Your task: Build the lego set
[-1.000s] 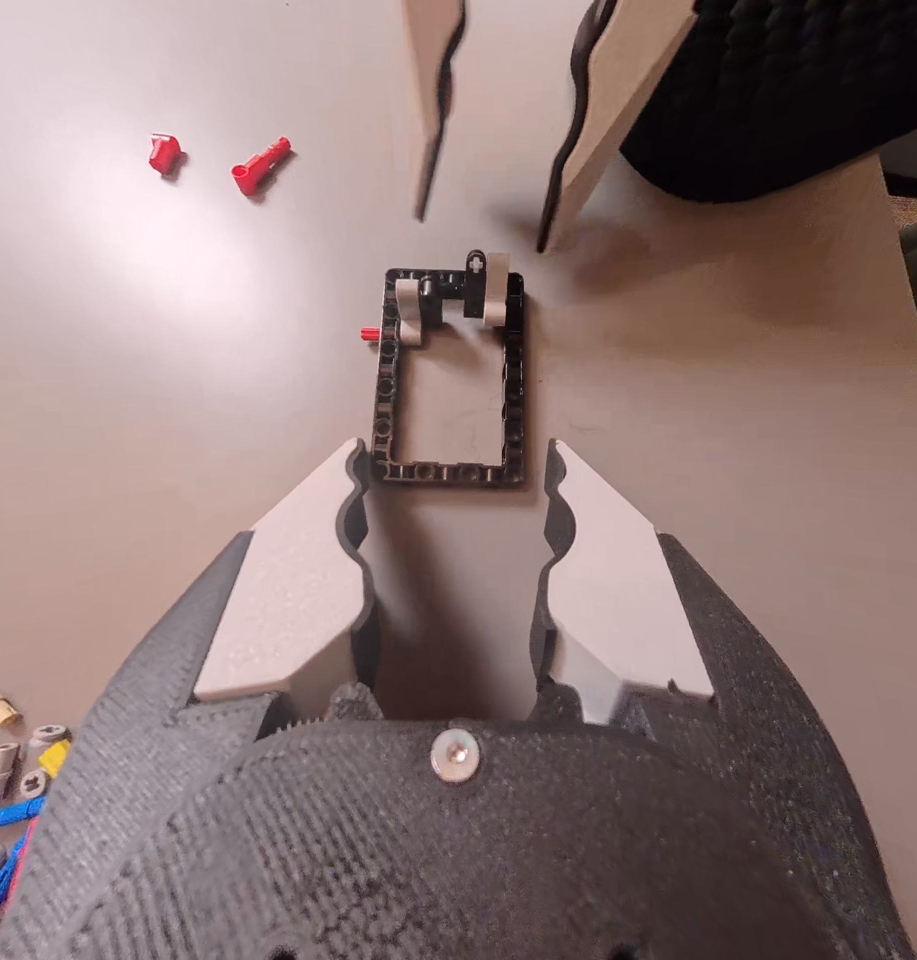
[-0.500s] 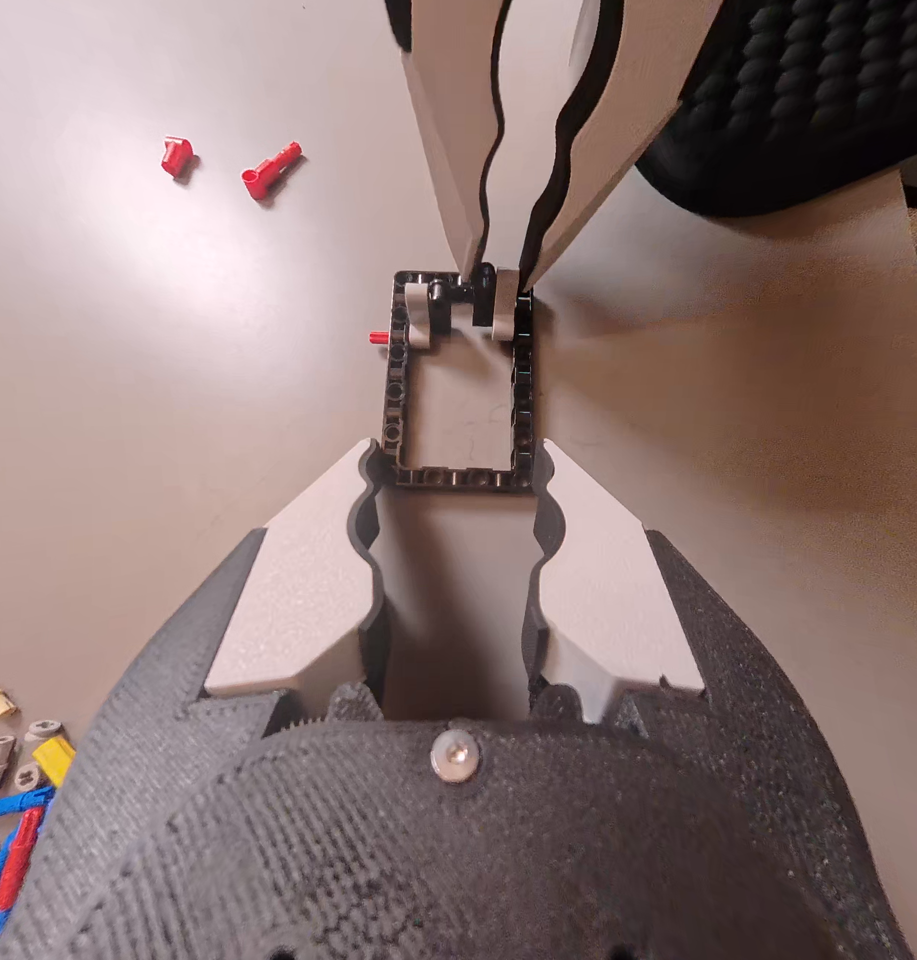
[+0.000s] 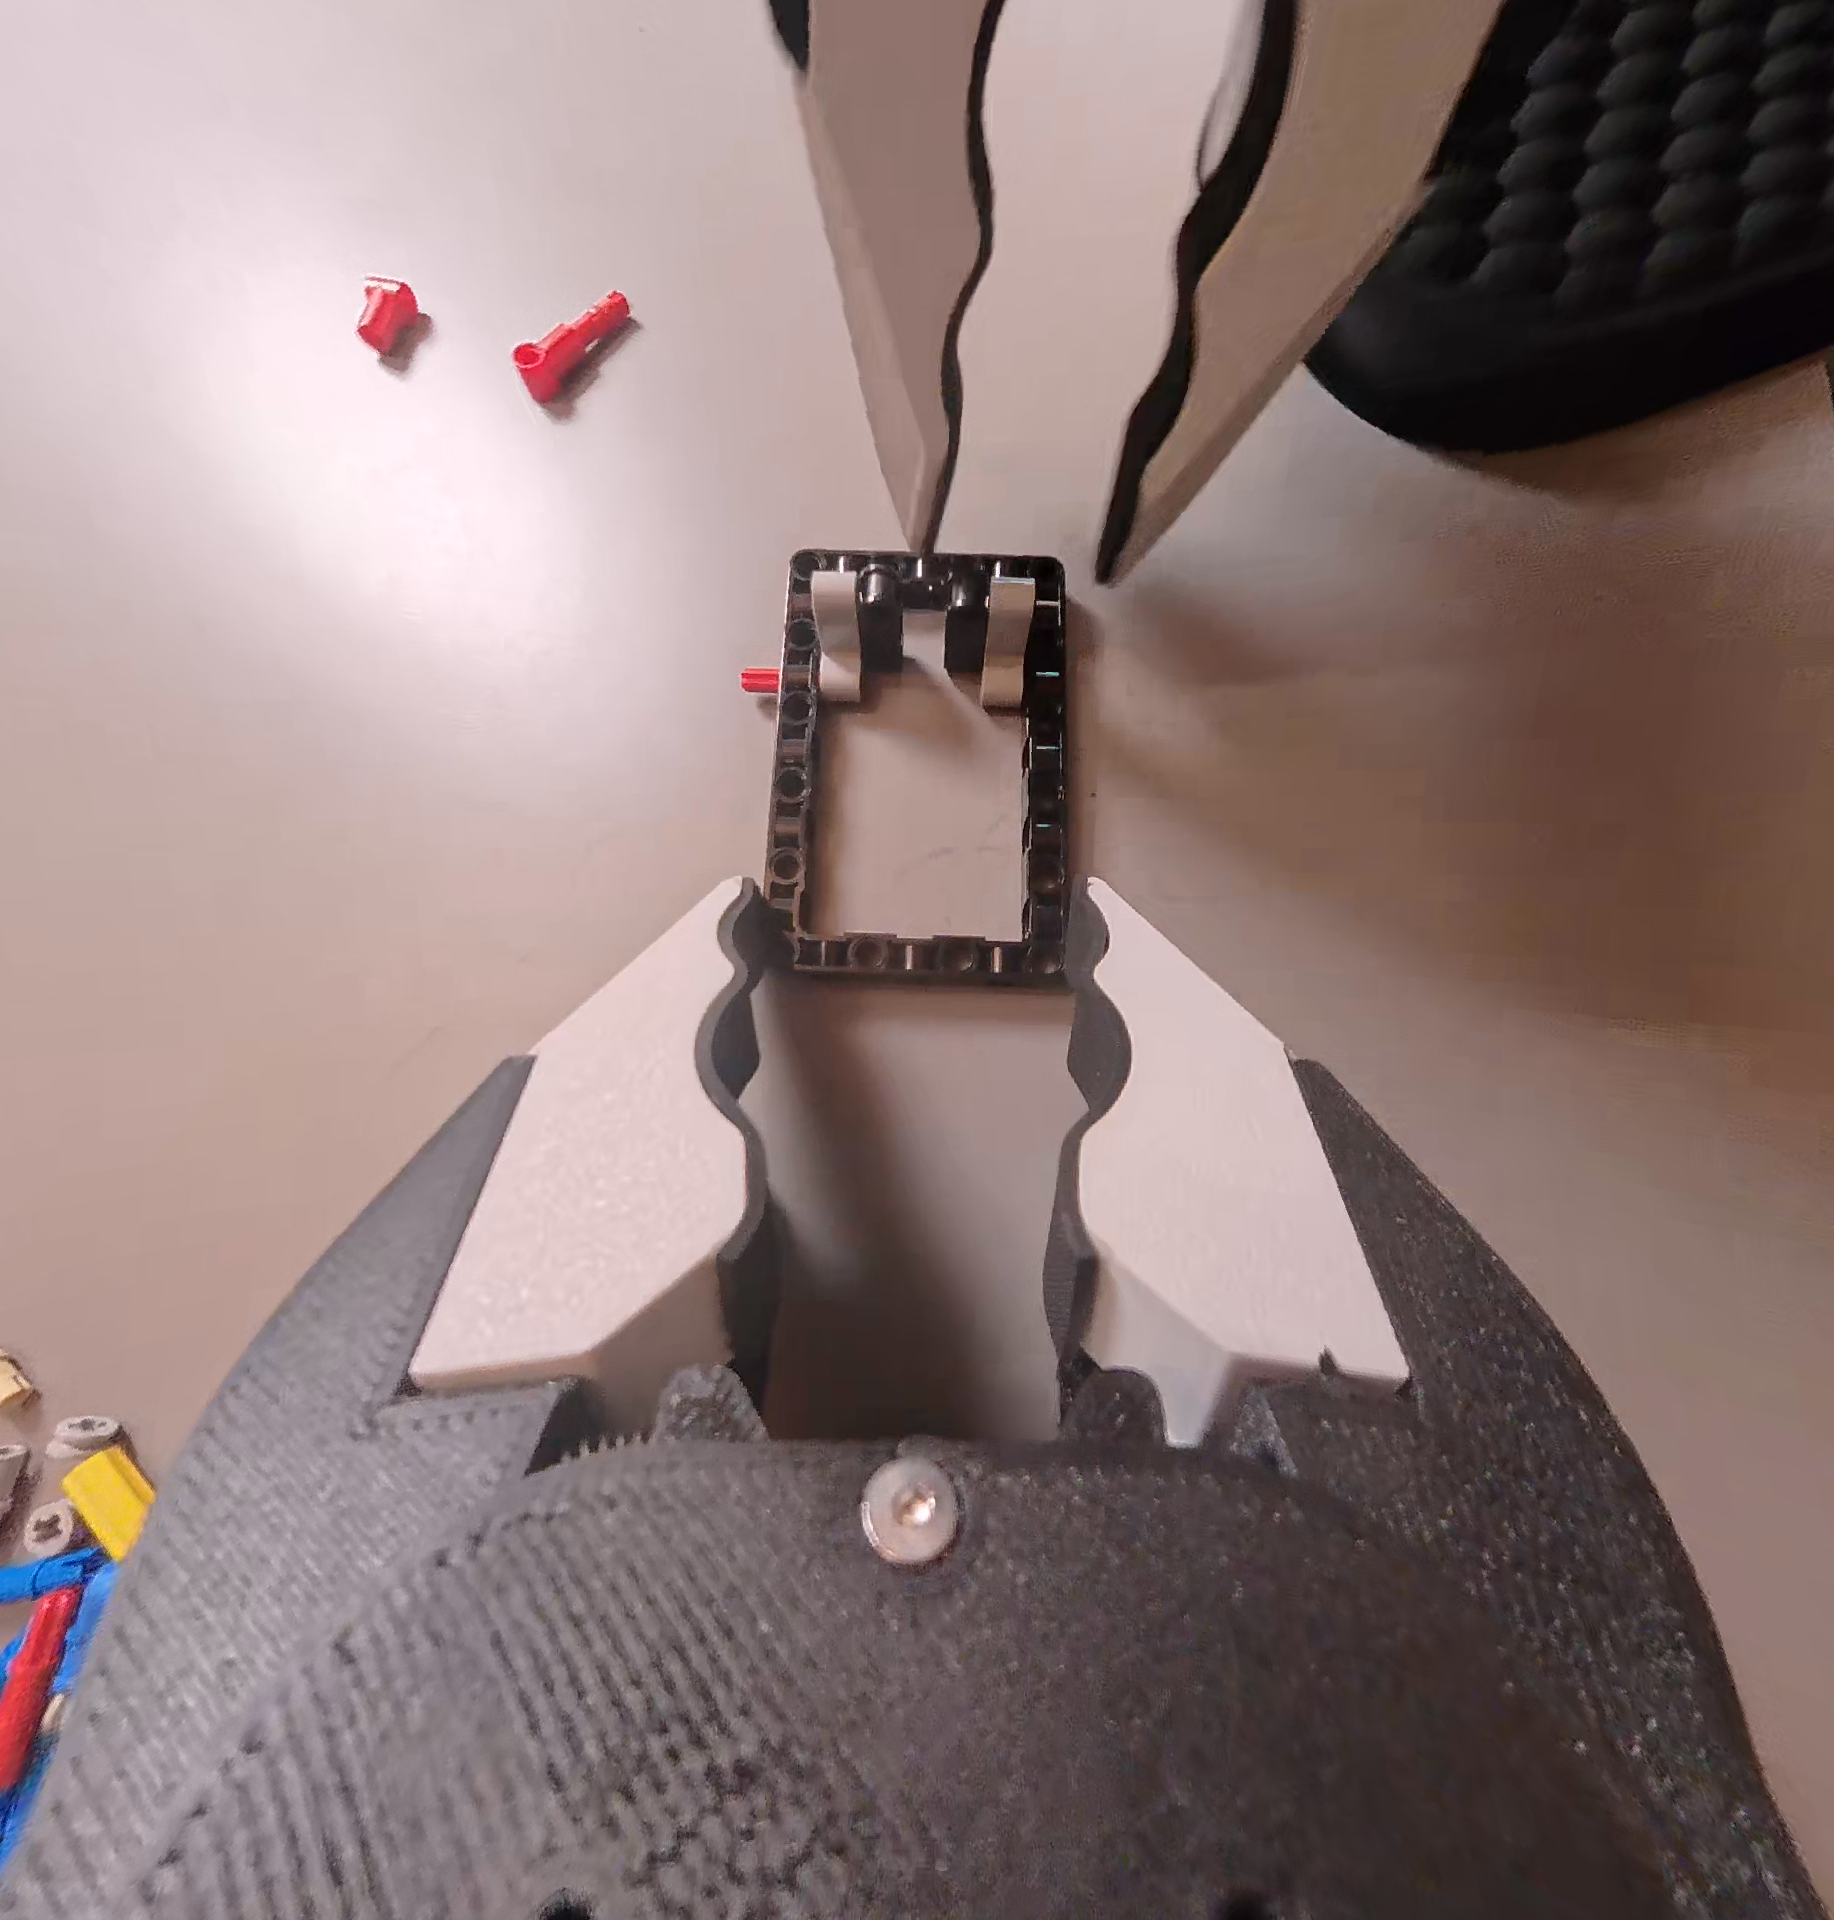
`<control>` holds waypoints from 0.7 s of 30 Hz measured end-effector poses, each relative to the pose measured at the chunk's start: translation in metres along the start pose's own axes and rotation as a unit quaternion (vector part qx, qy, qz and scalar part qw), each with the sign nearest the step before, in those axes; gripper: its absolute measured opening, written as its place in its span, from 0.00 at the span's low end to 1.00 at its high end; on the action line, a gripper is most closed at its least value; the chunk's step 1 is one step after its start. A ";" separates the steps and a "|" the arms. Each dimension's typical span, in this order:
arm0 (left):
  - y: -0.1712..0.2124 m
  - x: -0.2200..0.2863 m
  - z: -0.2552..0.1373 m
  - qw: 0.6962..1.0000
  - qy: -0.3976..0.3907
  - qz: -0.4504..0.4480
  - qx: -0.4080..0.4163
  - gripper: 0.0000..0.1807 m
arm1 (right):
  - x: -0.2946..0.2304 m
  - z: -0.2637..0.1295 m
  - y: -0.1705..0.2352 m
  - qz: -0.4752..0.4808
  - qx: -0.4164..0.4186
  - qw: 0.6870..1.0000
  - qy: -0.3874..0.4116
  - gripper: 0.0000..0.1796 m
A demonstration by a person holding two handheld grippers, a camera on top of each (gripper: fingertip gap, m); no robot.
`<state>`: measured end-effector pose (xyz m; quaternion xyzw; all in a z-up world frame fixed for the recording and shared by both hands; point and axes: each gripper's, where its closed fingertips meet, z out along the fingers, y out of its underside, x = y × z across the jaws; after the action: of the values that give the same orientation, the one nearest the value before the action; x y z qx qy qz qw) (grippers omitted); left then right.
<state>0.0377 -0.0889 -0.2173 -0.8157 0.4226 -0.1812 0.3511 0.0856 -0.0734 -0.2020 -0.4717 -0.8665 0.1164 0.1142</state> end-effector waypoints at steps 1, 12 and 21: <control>0.000 -0.002 0.000 1.000 -0.007 -0.007 -0.001 0.32 | 0.001 -0.003 0.001 0.028 0.024 0.999 0.016 0.18; -0.003 -0.003 0.002 0.990 -0.072 -0.120 -0.027 0.39 | -0.003 0.006 0.006 0.311 0.180 0.927 0.106 0.24; -0.005 0.037 -0.018 0.980 0.130 -0.153 -0.013 0.32 | -0.002 0.014 -0.001 0.242 0.141 0.957 0.073 0.37</control>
<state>0.0511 -0.1249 -0.2009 -0.8448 0.3372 -0.3313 0.2506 0.0817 -0.0767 -0.2151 -0.6535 -0.6905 0.2268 0.2113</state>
